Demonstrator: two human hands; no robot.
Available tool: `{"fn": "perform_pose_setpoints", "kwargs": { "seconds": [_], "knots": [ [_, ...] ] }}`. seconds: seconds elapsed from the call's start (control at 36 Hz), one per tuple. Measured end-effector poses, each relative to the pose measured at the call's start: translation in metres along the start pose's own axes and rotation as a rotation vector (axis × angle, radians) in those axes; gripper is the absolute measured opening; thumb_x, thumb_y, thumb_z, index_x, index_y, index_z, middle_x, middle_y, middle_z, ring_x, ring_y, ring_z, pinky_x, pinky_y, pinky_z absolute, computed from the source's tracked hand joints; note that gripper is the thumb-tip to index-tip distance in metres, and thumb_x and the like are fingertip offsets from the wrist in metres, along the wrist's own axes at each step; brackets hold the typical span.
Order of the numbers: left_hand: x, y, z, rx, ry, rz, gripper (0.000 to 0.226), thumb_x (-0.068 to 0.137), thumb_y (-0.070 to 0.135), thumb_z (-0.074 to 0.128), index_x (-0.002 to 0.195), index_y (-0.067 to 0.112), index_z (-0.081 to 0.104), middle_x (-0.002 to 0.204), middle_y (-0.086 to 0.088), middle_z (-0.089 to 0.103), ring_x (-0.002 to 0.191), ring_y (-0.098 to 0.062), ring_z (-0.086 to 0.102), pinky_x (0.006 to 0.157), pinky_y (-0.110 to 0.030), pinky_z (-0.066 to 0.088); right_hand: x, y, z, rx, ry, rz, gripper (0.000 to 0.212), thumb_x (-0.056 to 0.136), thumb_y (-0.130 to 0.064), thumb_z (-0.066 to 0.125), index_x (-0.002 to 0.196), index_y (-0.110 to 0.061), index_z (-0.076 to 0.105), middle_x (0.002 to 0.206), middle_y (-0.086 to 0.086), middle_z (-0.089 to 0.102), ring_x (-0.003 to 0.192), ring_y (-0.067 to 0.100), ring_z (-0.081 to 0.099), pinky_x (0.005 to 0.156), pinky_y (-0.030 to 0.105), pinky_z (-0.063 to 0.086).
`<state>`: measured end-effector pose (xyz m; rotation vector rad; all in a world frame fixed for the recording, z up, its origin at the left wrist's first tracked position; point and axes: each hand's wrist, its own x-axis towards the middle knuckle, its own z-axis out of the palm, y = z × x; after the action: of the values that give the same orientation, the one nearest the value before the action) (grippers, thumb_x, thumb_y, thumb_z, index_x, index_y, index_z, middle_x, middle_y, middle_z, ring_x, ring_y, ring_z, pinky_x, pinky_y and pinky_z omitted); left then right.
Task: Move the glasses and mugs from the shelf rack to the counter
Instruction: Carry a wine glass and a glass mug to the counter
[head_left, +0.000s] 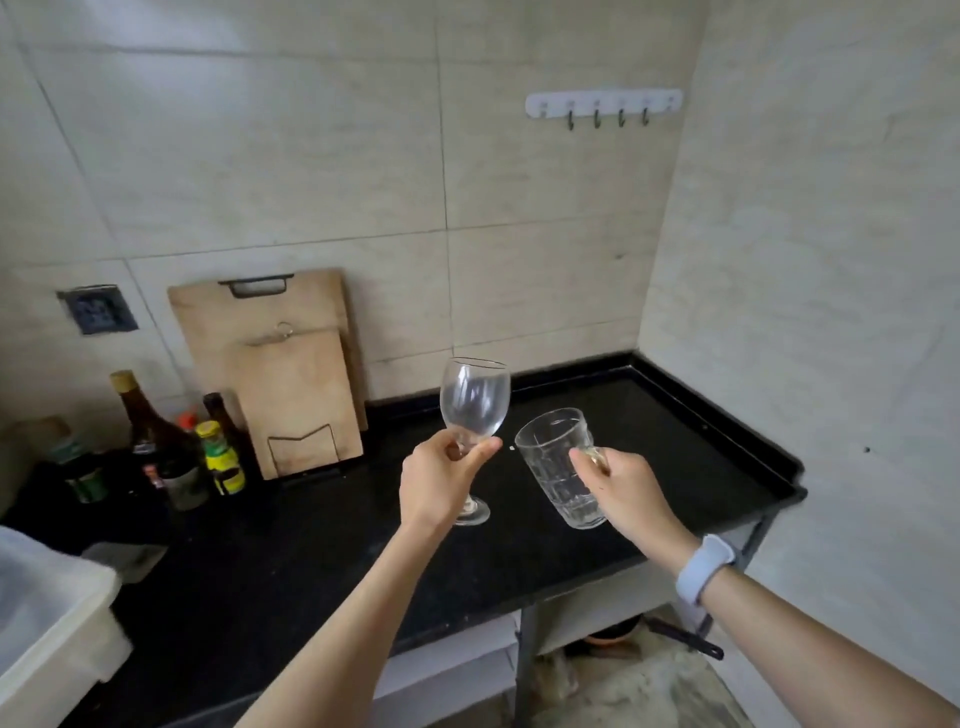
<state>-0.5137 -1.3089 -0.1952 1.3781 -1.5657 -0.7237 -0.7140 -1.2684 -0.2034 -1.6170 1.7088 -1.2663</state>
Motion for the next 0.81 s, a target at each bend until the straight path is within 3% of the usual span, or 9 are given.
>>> {"fn": "perform_pose_setpoints", "kwargs": {
  "seconds": [0.08,0.17,0.25,0.33,0.42,0.5,0.56,0.67,0.81],
  "knots": [
    [0.041,-0.012,0.024,0.024,-0.030,-0.018,0.025,0.072,0.052,0.068,0.074,0.028,0.064,0.060,0.006,0.065,0.057,-0.008,0.061,0.054,-0.025,0.045,0.041,0.022,0.009,-0.013,-0.045,0.040,0.044,0.090,-0.031,0.052,0.063,0.004,0.050,0.052,-0.001,0.047,0.046,0.005,0.042,0.046,0.018,0.032],
    [0.081,-0.030,0.049,0.037,-0.050,-0.053,0.025,0.072,0.052,0.069,0.076,0.027,0.065,0.062,0.005,0.065,0.057,-0.011,0.062,0.055,-0.027,0.047,0.084,0.048,0.022,-0.034,-0.089,0.071,0.038,0.091,-0.032,0.050,0.066,-0.004,0.054,0.059,-0.004,0.056,0.052,-0.002,0.052,0.050,0.012,0.039],
    [0.125,-0.053,0.074,0.026,-0.061,-0.104,0.024,0.072,0.048,0.071,0.074,0.025,0.066,0.057,0.007,0.062,0.052,-0.006,0.058,0.052,-0.019,0.044,0.134,0.076,0.039,-0.061,-0.145,0.091,0.033,0.092,-0.032,0.048,0.066,-0.012,0.054,0.065,-0.001,0.059,0.057,-0.001,0.055,0.051,0.010,0.040],
    [0.160,-0.075,0.091,0.031,-0.052,-0.149,0.023,0.072,0.047,0.072,0.073,0.024,0.065,0.054,0.008,0.062,0.050,-0.004,0.057,0.049,-0.011,0.042,0.175,0.099,0.054,-0.093,-0.170,0.102,0.036,0.093,-0.033,0.047,0.071,-0.005,0.054,0.069,0.009,0.061,0.059,0.009,0.055,0.053,0.018,0.042],
    [0.206,-0.101,0.113,0.052,-0.019,-0.235,0.023,0.073,0.047,0.071,0.071,0.025,0.064,0.060,0.009,0.065,0.059,-0.004,0.062,0.053,-0.014,0.044,0.225,0.128,0.075,-0.262,-0.193,0.053,0.038,0.093,-0.036,0.043,0.073,-0.005,0.052,0.068,0.008,0.059,0.062,0.018,0.056,0.059,0.036,0.046],
    [0.247,-0.129,0.135,0.071,-0.007,-0.304,0.020,0.073,0.046,0.071,0.070,0.029,0.062,0.062,0.013,0.063,0.063,-0.001,0.061,0.054,-0.014,0.041,0.270,0.154,0.095,-0.565,-0.166,-0.053,0.038,0.094,-0.043,0.038,0.076,-0.012,0.052,0.070,0.003,0.060,0.062,0.018,0.058,0.055,0.034,0.047],
    [0.269,-0.149,0.148,0.063,-0.002,-0.353,0.018,0.074,0.043,0.071,0.070,0.028,0.063,0.063,0.014,0.063,0.064,-0.001,0.060,0.055,-0.014,0.040,0.296,0.171,0.110,-0.614,-0.218,-0.061,0.038,0.095,-0.044,0.034,0.081,-0.013,0.052,0.070,0.002,0.064,0.063,0.021,0.062,0.056,0.036,0.047],
    [0.306,-0.191,0.172,0.065,0.007,-0.441,0.020,0.075,0.038,0.072,0.068,0.021,0.063,0.062,0.011,0.064,0.063,-0.004,0.061,0.053,-0.015,0.040,0.337,0.203,0.137,-0.564,-0.262,-0.005,0.039,0.096,-0.041,0.032,0.086,-0.010,0.053,0.072,0.007,0.067,0.068,0.030,0.064,0.061,0.040,0.048],
    [0.346,-0.235,0.195,0.066,0.035,-0.474,0.018,0.077,0.033,0.071,0.075,0.017,0.064,0.068,0.006,0.066,0.069,-0.007,0.063,0.060,-0.020,0.047,0.373,0.232,0.171,-0.312,-0.298,0.069,0.032,0.095,-0.034,0.038,0.080,-0.008,0.050,0.067,0.009,0.063,0.062,0.027,0.062,0.058,0.046,0.053]
  ]
}}
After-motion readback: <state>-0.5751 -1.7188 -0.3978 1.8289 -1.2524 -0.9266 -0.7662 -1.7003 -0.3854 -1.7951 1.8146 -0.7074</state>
